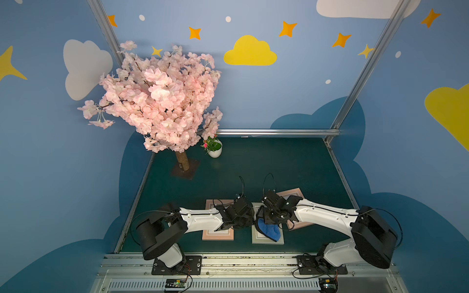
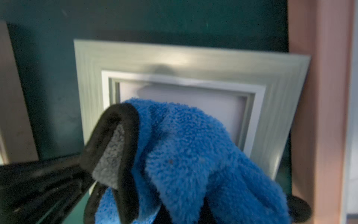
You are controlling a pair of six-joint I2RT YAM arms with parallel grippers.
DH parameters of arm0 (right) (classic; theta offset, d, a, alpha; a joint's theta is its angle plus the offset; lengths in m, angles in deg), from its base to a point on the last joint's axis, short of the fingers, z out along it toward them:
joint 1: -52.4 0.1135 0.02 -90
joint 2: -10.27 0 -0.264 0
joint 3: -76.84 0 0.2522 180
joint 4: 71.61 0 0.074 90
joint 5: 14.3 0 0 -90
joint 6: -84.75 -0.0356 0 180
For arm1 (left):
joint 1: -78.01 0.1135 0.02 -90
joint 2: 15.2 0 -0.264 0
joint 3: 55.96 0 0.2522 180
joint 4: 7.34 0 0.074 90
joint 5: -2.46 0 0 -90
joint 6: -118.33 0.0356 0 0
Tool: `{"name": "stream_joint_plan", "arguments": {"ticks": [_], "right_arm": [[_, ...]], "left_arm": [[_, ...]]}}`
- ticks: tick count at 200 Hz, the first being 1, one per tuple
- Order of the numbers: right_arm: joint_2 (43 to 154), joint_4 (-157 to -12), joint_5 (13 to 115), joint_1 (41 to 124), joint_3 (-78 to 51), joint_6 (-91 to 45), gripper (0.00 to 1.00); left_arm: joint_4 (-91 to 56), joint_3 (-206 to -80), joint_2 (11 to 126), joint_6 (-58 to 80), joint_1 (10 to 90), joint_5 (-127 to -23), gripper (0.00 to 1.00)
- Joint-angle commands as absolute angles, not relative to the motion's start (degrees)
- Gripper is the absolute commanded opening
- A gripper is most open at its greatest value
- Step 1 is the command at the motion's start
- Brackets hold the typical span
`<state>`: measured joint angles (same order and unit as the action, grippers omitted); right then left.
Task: Wipe the picture frame with a cloth
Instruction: Wipe the dirt from the picture frame.
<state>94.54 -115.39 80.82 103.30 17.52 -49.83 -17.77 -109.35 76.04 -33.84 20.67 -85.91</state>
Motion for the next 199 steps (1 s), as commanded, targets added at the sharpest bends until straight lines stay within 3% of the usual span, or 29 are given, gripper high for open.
{"name": "stream_joint_plan", "arguments": {"ticks": [1, 65, 155, 199], "right_arm": [[98.7, -114.1, 80.5, 100.9, 15.0, -45.5, 0.00], [102.6, -114.8, 76.9, 101.6, 13.0, -44.6, 0.00], [90.7, -120.4, 77.7, 117.4, 24.3, -58.5, 0.00], [84.3, -125.5, 79.8, 120.3, 27.2, -61.0, 0.00]], "left_arm": [[-24.9, -108.0, 80.3, -33.5, 20.1, -86.8, 0.15], [-25.8, -107.4, 80.6, -34.8, 20.1, -87.4, 0.14], [-26.6, -107.9, 81.7, -35.0, 20.1, -87.4, 0.13], [-27.1, -107.9, 82.0, -35.0, 20.1, -87.5, 0.12]]}}
